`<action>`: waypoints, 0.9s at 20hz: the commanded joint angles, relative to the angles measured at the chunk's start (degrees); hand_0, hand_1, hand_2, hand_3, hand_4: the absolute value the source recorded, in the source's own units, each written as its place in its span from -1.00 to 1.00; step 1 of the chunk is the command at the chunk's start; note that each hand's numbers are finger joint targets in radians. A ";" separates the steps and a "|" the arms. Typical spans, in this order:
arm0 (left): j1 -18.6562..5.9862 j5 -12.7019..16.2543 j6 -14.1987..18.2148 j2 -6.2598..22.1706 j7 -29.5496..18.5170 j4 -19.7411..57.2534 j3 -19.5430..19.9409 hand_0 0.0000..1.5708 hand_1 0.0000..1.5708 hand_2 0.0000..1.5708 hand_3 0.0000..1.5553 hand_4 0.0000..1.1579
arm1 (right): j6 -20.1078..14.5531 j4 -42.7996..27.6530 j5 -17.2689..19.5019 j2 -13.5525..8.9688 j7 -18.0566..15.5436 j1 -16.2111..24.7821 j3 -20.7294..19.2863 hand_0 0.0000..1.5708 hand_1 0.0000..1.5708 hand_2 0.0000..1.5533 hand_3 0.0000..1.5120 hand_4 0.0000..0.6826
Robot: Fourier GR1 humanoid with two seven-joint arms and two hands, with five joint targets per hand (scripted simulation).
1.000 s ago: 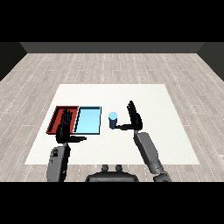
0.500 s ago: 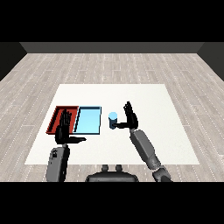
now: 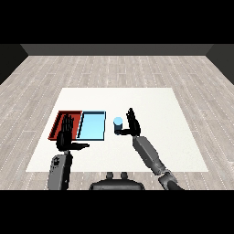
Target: Pick the blue can and put it in the blue box
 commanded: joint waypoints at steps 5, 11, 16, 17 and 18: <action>4.85 -2.35 0.66 -1.83 -1.13 -3.75 -2.77 -1.00 -1.00 -1.00 -1.00 -1.00 | -0.30 12.45 -10.84 0.00 -8.25 -4.97 5.84 -1.00 -1.00 -1.00 -1.00 -1.00; 0.56 1.45 -2.65 2.10 -2.86 3.27 2.89 -1.00 -1.00 -1.00 -1.00 -1.00 | 4.46 21.74 -13.50 0.00 -9.86 -11.88 5.48 -1.00 -1.00 -1.00 -1.00 -1.00; 0.68 0.01 0.12 -0.47 0.35 -0.80 0.02 -1.00 -1.00 -1.00 -1.00 -1.00 | 5.92 18.53 -12.74 -1.05 -6.44 -9.91 4.69 -1.00 -1.00 -1.00 -1.00 -1.00; -0.58 1.02 -0.45 0.58 0.62 0.60 1.46 -1.00 -1.00 -1.00 -1.00 -1.00 | -1.59 14.22 -17.09 -0.01 -6.30 -10.62 11.22 -1.00 -1.00 -1.00 -1.00 -1.00; 3.74 -0.98 0.54 -1.51 -0.18 -3.88 -1.42 -1.00 -1.00 -1.00 -1.00 -1.00 | -0.91 21.38 -24.39 -0.01 -10.18 -14.99 15.07 -1.00 -1.00 -1.00 -1.00 -1.00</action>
